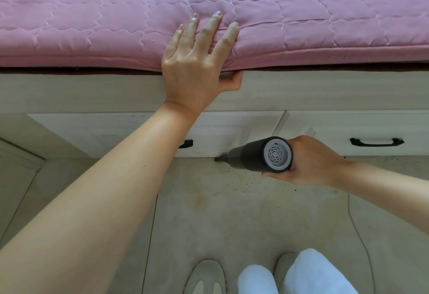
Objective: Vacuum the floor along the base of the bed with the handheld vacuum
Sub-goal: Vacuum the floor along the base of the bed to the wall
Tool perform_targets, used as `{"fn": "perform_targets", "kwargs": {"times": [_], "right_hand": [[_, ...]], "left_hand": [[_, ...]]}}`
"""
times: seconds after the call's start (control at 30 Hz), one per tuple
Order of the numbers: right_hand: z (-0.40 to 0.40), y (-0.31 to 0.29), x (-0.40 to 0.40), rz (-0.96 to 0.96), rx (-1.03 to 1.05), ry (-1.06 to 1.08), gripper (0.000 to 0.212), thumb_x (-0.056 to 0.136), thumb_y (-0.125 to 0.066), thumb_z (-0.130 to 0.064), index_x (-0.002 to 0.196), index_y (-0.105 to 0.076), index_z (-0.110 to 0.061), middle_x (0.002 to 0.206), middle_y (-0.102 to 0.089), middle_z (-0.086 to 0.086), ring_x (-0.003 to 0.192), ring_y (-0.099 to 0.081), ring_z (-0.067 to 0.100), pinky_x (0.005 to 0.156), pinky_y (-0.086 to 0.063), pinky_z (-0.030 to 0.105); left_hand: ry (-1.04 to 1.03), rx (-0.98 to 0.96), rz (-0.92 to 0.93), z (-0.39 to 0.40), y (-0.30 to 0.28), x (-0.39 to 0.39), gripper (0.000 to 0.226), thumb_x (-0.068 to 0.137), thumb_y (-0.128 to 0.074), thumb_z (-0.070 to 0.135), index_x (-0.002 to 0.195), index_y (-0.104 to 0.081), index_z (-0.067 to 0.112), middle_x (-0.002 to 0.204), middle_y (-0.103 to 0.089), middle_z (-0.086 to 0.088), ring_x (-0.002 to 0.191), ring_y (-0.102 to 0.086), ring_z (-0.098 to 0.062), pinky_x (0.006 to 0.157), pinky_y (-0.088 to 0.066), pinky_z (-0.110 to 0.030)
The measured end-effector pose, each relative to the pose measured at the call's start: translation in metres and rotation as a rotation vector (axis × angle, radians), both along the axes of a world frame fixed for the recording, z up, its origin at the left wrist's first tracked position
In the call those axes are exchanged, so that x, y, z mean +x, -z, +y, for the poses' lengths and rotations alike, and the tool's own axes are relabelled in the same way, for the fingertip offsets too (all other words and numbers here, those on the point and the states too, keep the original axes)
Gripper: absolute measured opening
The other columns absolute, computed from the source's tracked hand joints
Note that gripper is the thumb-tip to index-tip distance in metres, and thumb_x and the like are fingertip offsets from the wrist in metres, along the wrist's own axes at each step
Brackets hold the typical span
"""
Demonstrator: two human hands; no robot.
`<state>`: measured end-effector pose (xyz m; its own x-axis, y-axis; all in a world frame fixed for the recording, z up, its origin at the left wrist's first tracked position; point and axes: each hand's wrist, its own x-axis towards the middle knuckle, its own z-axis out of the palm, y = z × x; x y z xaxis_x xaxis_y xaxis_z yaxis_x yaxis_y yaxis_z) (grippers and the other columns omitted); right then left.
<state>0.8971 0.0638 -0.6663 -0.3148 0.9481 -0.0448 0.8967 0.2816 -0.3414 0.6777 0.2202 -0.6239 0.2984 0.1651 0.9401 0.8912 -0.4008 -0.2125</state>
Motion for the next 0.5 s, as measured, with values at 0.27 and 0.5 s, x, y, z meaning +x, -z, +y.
{"fn": "perform_targets", "kwargs": {"times": [0.27,0.5], "right_hand": [[-0.008,-0.001,0.014,0.046,-0.069,0.096,0.047,0.065,-0.067,-0.065,0.095,-0.059,-0.03,0.069,-0.061,-0.016,0.067,-0.061,0.01,0.06,-0.051,0.028],[-0.013,-0.017,0.013,0.109,-0.139,0.065,0.034,0.066,-0.076,-0.051,0.072,-0.043,-0.047,0.06,-0.055,-0.024,0.063,-0.058,-0.002,0.053,-0.042,0.011]], "left_hand": [[-0.009,0.005,0.01,-0.001,0.0,-0.001,0.061,0.089,-0.047,0.07,0.124,-0.071,0.026,0.126,-0.07,-0.003,0.112,-0.068,-0.034,0.092,-0.055,-0.047],[-0.002,0.0,0.016,0.0,0.0,-0.002,0.06,0.089,-0.05,0.068,0.125,-0.071,0.026,0.127,-0.069,-0.003,0.112,-0.068,-0.034,0.092,-0.056,-0.048]]}}
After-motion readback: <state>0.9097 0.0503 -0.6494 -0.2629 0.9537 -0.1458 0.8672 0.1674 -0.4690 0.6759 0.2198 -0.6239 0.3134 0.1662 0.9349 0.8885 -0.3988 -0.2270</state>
